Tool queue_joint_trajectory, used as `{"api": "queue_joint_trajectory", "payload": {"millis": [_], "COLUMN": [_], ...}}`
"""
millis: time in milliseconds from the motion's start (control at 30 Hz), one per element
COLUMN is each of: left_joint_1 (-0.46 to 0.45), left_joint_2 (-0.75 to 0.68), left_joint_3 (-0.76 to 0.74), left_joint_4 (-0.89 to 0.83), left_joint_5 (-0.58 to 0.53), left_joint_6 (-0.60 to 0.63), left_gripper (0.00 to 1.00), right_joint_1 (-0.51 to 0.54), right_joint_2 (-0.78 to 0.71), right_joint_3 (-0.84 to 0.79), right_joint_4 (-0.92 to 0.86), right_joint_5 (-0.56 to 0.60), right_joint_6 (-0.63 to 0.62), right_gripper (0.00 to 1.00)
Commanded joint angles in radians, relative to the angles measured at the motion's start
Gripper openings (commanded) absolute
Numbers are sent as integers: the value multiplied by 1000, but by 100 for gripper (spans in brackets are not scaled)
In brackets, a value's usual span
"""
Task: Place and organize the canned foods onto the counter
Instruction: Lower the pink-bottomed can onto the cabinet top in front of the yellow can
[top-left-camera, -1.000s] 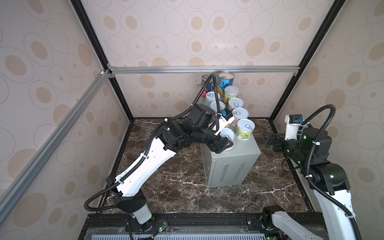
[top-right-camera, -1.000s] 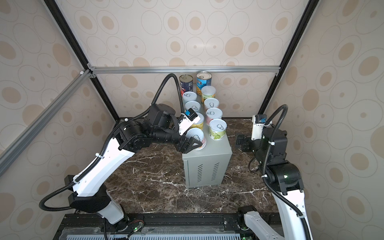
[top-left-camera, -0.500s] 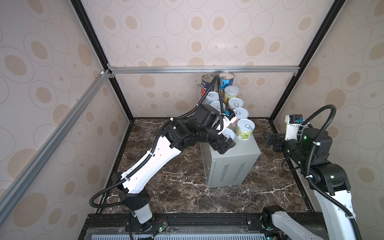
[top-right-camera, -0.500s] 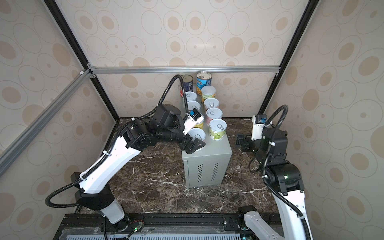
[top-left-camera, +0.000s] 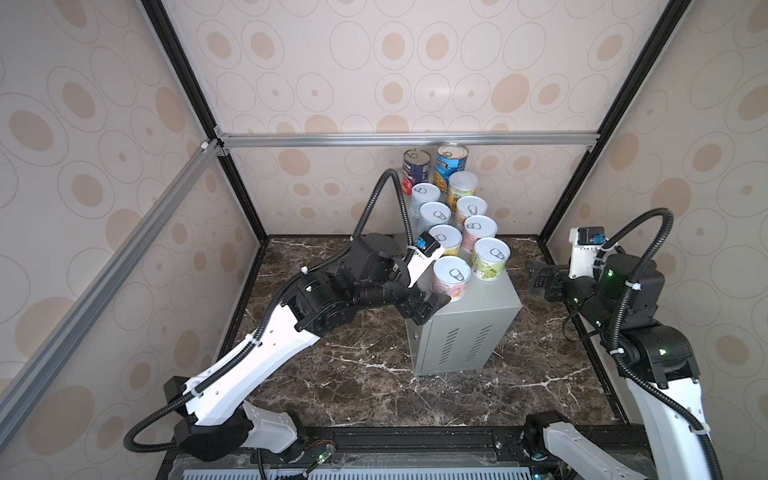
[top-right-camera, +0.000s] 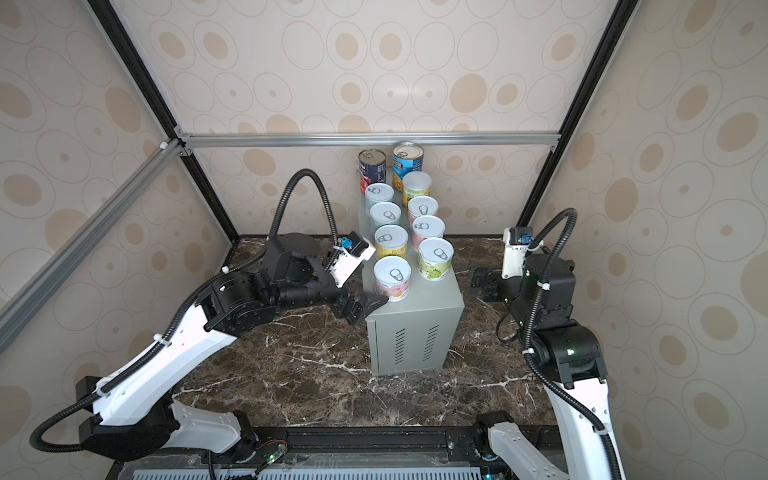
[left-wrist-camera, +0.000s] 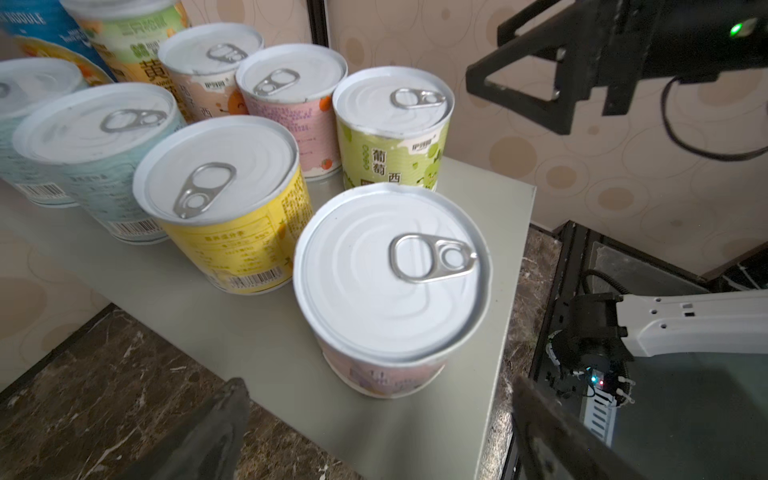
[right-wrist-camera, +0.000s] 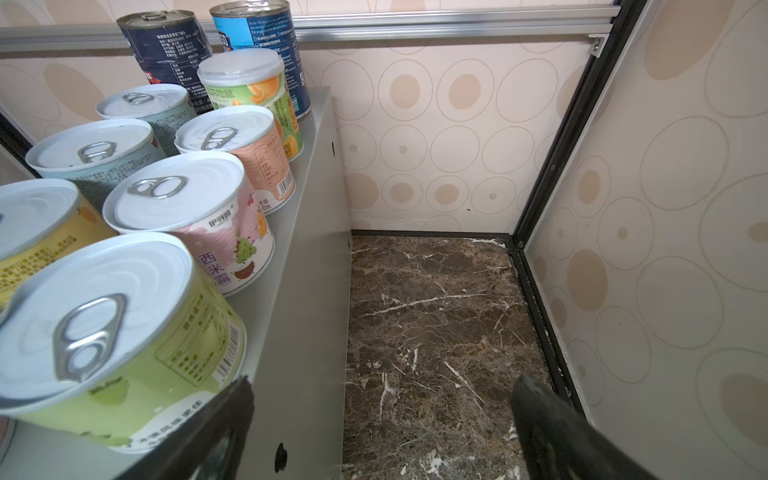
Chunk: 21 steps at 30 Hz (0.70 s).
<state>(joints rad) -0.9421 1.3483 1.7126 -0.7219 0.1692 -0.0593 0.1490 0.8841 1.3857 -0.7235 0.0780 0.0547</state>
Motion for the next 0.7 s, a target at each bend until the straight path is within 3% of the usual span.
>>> {"api": "queue_joint_trajectory", "payload": {"millis": [0,300,667], "left_joint_1": [-4,-4,-4], "left_joint_2": [-15,-39,-35], "left_joint_3": [-52,-161,-235], "left_joint_4": [111,248,360], "left_joint_5": [56,-31,-50], "left_joint_6": [-14,-57,-103], "left_gripper": [96,91,84], "right_joint_1": [-8,-8,-8], "right_joint_2": [-1,-15,-32], "right_joint_3": [-1,7,-1], "right_joint_4": [18,1,-8], "right_joint_5": [-18,-11,3], "right_joint_6": [0,-4,-11], "right_gripper": [100,100,100]}}
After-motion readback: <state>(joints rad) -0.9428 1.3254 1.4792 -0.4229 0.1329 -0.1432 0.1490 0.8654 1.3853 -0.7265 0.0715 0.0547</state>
